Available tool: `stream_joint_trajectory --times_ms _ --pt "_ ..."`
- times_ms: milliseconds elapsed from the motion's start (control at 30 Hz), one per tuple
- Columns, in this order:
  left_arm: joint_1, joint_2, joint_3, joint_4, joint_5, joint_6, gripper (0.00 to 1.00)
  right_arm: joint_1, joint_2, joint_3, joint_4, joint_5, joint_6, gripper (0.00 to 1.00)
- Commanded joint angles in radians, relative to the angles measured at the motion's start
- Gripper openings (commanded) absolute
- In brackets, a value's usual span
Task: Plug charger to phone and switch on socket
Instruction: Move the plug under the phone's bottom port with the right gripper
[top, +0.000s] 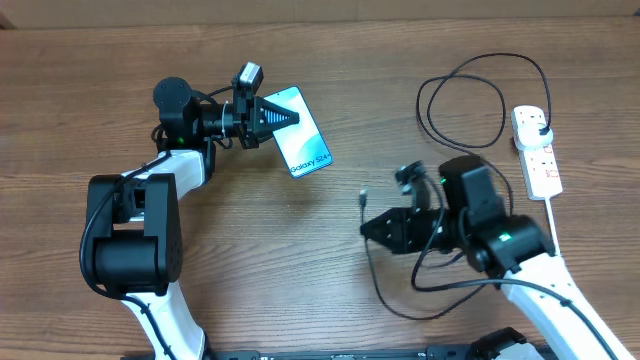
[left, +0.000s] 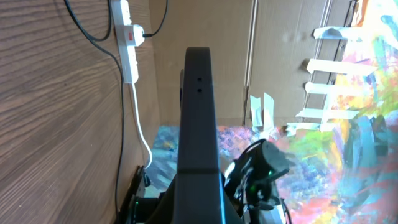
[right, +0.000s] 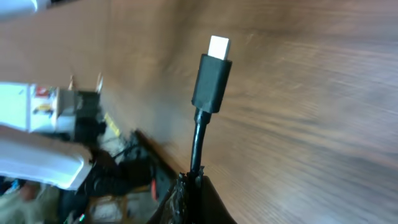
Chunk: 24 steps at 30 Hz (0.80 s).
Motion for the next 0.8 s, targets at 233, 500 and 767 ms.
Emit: stream_joint_trajectory --times_ms 233,500,767 --pt "-0.008 -0.004 0.026 0.008 0.020 -0.021 0.04 0.055 -0.009 -0.024 0.116 -0.031 0.130 0.04" --pt "-0.011 -0.004 0.026 0.008 0.019 0.013 0.04 0.055 -0.009 -0.024 0.208 -0.032 0.156 0.04" --pt "-0.035 -0.004 0.026 0.009 0.015 0.071 0.04 0.072 0.002 -0.024 0.266 -0.053 0.156 0.04"
